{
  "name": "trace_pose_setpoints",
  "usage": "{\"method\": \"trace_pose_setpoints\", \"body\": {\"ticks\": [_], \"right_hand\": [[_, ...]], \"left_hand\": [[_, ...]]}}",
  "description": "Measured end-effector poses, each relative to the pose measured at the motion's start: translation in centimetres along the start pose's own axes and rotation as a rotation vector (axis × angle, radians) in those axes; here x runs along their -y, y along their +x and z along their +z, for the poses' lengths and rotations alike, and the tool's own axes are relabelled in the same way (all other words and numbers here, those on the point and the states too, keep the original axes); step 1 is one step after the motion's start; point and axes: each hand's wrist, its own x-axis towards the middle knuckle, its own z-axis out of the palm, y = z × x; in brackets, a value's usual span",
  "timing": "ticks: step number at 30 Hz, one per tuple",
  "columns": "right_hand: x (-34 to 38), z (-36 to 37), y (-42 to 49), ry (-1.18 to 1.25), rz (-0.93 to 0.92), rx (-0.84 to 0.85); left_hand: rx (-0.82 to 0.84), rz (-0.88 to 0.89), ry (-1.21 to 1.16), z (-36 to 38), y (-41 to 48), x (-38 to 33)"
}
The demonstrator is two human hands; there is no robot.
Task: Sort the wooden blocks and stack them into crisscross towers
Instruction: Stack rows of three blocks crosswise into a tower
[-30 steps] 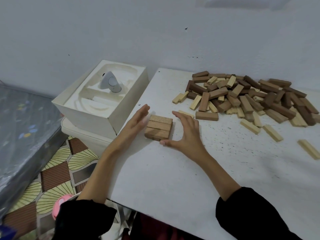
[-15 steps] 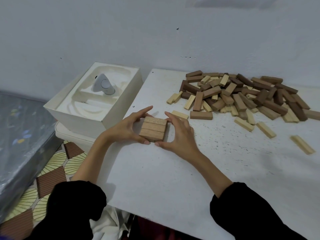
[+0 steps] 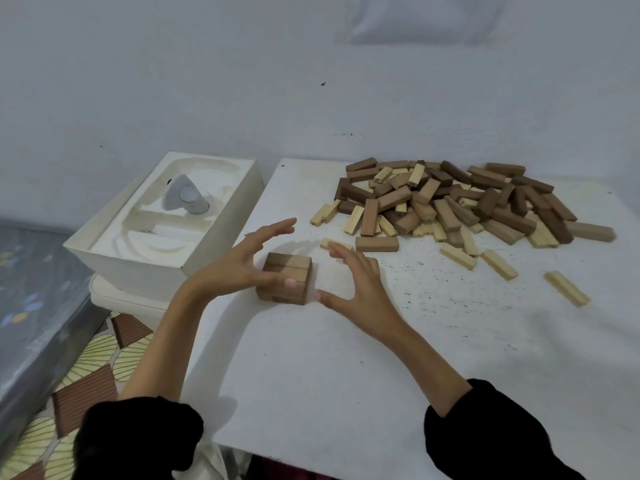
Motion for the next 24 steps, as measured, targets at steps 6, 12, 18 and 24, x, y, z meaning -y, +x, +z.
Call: {"method": "trace_pose_setpoints", "body": {"ticks": [6,12,18,24], "right_hand": [[-3.2,-5.5,-0.4,-0.001,0.054,-0.268],[-7.4,-11.8,-1.5,-0.195,0.003,-0.507],[-10.3,-16.0,-1.6,-0.355,0.043,-0.675],[-11.5,-17.5,-1.6,-0.458,0.114,-0.803]], "left_hand": [[-0.262,0.063,0.301,6.3,4.0,-5.4],[-0.388,0.014,0.469,11.4,8.4,-6.7],[-0.528,0.058,0.577,13.6,10.6,-6.2],[-0.625,0.03,0.583,14.9,11.0,-5.0]]}}
